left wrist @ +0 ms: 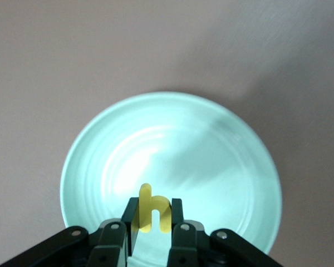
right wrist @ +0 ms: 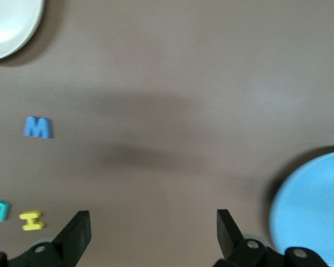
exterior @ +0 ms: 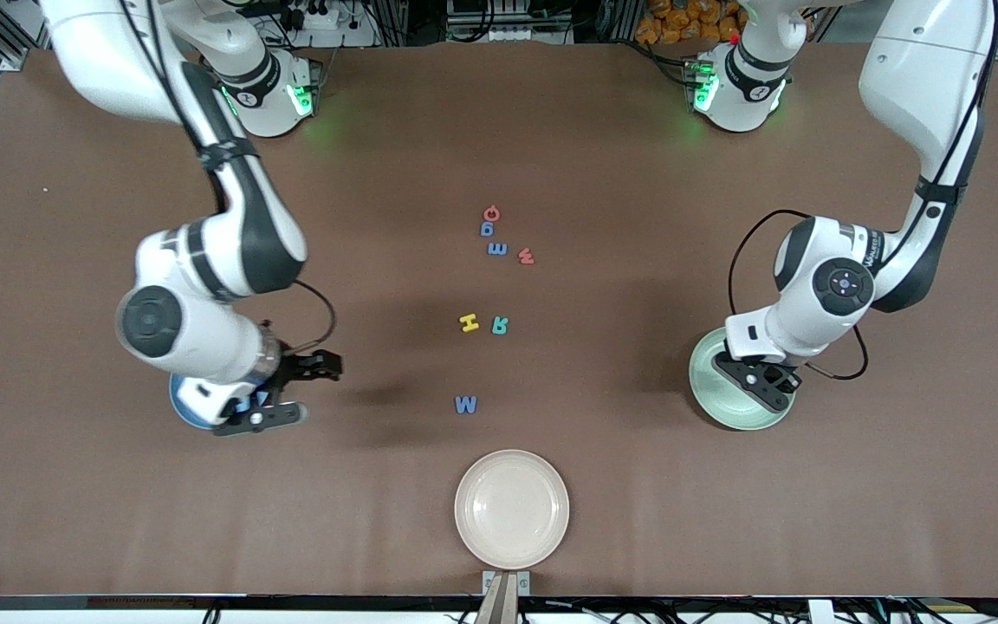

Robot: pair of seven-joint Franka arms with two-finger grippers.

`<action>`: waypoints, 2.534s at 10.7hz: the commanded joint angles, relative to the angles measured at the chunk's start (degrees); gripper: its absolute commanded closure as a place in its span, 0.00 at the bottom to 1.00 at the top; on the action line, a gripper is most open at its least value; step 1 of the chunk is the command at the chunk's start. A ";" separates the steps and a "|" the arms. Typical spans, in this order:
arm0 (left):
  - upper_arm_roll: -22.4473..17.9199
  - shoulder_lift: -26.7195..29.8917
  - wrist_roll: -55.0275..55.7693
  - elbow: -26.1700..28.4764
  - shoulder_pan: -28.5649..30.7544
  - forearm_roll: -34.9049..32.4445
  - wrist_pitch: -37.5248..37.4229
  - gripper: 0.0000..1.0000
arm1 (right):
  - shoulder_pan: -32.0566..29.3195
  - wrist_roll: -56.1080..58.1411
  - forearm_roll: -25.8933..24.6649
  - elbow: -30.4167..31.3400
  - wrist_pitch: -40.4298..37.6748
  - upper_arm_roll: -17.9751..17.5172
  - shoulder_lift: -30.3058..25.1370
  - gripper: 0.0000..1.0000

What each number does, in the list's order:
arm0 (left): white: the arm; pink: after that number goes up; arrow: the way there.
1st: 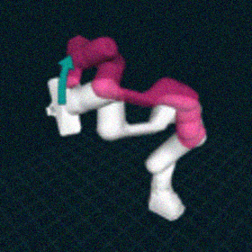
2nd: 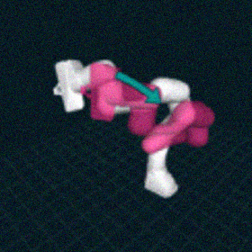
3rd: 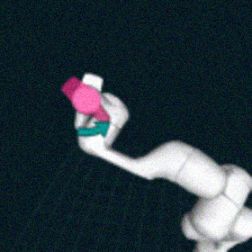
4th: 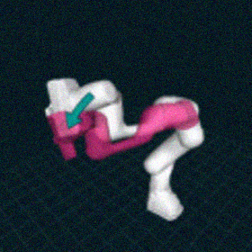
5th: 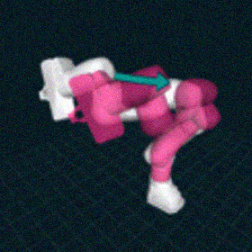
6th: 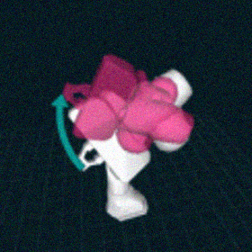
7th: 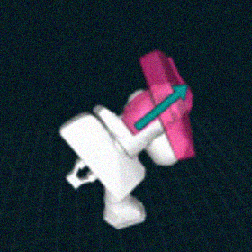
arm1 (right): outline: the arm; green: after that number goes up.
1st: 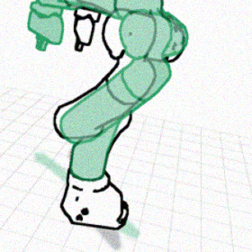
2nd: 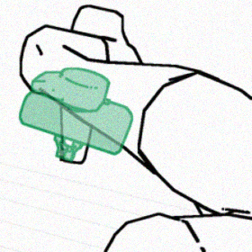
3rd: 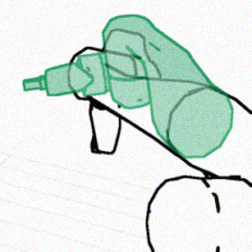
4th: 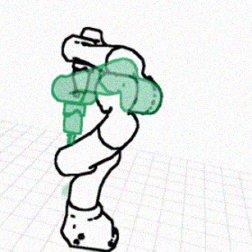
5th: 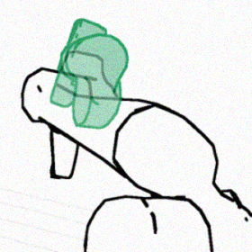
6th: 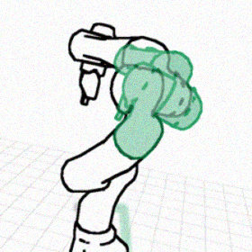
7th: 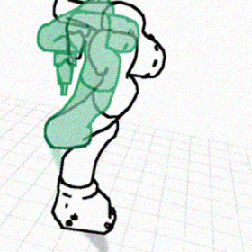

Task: Sort uppercase to blue plate, lowercase to green plate
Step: 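Grasp the pink m with the left gripper while the right grasps blue M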

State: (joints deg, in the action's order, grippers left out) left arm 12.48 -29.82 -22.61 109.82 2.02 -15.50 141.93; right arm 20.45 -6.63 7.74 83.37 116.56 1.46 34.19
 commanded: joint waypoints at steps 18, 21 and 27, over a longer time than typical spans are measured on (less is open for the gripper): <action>13.71 -8.66 89.13 -1.89 -27.32 2.49 -1.40 0.00 | 18.75 -24.93 -0.18 -20.71 22.75 7.59 29.61 0.00; 13.62 -8.85 91.51 -1.19 -27.68 2.40 -1.57 0.04 | 19.63 -25.01 -0.18 -19.57 21.96 7.59 28.74 0.00; 13.62 -8.94 92.05 -0.13 -27.94 2.23 -1.57 0.28 | 19.63 -24.84 -1.14 -18.42 21.25 8.03 27.16 0.00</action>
State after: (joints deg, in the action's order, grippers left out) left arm 26.10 -38.90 68.19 109.36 -25.49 -13.62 140.42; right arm 39.42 -30.10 7.53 64.85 138.71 8.76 61.75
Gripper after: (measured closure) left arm 0.163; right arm 0.000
